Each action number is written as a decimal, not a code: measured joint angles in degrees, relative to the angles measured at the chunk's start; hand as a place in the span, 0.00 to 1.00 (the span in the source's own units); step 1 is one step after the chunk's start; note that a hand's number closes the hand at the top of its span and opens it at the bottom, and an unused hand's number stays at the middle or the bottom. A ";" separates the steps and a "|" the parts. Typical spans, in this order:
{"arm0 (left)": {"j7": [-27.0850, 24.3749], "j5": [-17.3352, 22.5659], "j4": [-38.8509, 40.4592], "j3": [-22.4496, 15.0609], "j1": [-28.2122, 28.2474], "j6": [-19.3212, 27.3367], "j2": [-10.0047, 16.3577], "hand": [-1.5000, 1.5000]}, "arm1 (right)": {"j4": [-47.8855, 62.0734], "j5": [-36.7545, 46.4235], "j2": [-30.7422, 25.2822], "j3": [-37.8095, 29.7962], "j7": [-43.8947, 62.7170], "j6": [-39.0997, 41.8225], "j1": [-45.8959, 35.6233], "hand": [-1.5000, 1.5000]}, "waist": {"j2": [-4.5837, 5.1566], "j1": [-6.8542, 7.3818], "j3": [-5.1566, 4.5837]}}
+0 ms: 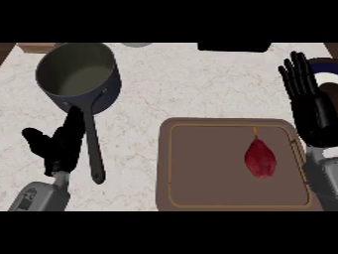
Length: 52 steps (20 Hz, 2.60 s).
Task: Pick the pear from the tray and place it in the plate
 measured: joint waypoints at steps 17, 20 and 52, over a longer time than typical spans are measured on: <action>-4.45 -9.77 -10.40 -6.95 -8.63 -12.19 11.18 0.50 | 26.14 -4.62 -14.35 11.13 25.62 37.12 -9.08 0.00 | 2.23 3.20 1.45; -3.66 -10.25 -11.28 -6.65 -8.70 -12.70 11.52 0.50 | 31.61 -2.22 -14.57 12.34 27.77 41.78 -15.31 0.00 | 2.13 2.48 1.48; -2.08 -13.50 -15.41 -1.17 -4.86 -17.67 10.17 0.50 | 71.94 -3.18 -11.03 10.57 46.97 71.93 -41.84 0.00 | 2.36 1.50 1.54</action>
